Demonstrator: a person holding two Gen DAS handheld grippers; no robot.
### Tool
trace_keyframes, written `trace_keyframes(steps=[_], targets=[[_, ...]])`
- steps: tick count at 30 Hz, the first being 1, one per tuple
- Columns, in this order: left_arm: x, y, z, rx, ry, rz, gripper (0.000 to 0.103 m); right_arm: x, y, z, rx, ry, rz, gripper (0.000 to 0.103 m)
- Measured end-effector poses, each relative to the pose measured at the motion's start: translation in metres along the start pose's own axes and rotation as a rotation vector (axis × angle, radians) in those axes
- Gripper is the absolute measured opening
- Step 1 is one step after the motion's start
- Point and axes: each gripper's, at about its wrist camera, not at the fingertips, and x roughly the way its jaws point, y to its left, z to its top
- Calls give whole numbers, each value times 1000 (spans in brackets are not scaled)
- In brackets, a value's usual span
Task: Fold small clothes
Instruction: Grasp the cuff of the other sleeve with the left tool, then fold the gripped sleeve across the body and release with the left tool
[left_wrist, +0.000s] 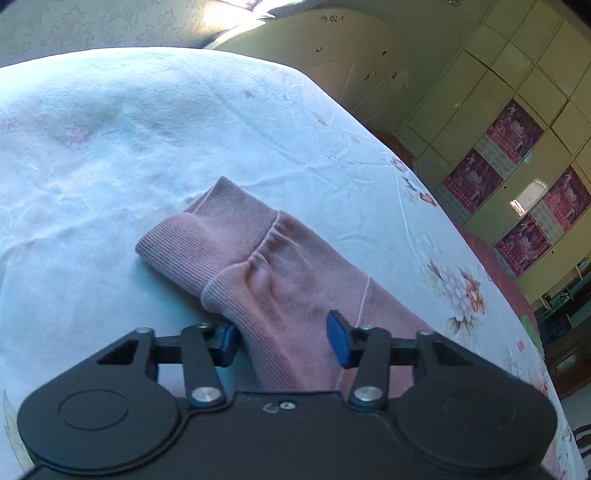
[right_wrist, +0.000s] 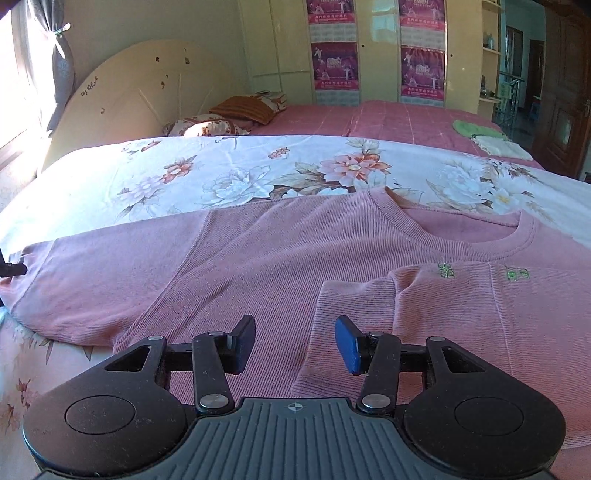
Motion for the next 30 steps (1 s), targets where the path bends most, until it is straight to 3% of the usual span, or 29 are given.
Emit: trace_keyframes(steps=[2, 8, 10, 12, 16, 21, 24, 30], targets=[[3, 5, 3, -25, -2, 6, 8, 4, 5, 0, -3, 1, 0, 48], [-19, -8, 5, 6, -29, -83, 6, 15, 27, -1, -63, 10, 10, 48], [-32, -27, 6, 59, -36, -138, 5, 29, 33, -8, -98, 67, 2, 48], [-47, -53, 5, 122, -43, -199, 5, 30, 38, -10, -134, 49, -14, 49], [-75, -118, -11, 278, -29, -344, 5, 8, 21, -1, -23, 5, 46, 49], [-97, -206, -68, 439, 59, -544, 5, -36, -16, 6, 49, -68, 14, 49], [-101, -257, -120, 535, 139, -652, 5, -60, -50, 1, 90, -90, -45, 49], [-88, -330, -233, 728, 297, -760, 5, -101, -120, -24, 182, -87, -167, 49]])
